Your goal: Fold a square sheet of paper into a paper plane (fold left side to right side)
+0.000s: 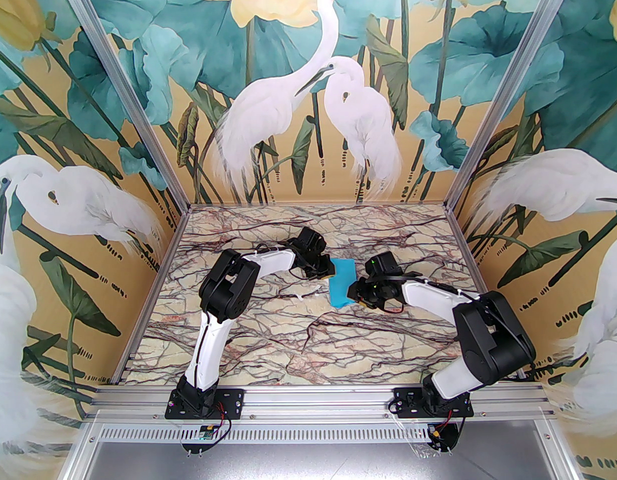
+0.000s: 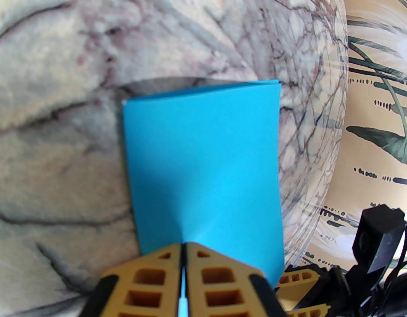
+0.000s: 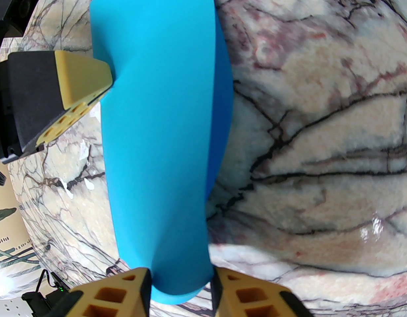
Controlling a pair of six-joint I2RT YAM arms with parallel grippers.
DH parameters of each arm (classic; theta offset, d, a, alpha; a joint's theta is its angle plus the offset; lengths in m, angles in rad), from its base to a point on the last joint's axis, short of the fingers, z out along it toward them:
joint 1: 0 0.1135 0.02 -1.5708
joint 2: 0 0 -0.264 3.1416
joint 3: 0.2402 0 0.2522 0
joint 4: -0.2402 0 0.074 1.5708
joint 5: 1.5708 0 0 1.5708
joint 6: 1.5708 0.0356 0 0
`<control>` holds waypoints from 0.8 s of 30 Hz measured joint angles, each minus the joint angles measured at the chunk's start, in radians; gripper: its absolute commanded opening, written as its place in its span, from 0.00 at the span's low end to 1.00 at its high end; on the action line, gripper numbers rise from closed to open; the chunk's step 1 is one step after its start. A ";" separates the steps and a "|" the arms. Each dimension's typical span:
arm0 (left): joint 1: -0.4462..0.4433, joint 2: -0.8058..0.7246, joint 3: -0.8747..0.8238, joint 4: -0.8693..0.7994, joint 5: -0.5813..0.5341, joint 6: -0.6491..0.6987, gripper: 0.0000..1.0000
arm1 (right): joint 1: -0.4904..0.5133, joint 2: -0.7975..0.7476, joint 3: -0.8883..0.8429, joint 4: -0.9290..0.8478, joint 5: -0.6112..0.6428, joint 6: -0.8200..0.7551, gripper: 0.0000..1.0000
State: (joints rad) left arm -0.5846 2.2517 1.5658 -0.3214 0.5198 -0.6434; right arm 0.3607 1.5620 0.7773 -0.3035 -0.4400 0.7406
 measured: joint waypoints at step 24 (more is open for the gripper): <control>0.000 0.000 0.000 0.000 0.001 0.000 0.11 | -0.021 -0.056 0.000 0.018 -0.035 0.023 0.37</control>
State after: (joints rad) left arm -0.5846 2.2517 1.5658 -0.3214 0.5205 -0.6434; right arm 0.3397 1.5063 0.7773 -0.2855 -0.4751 0.7631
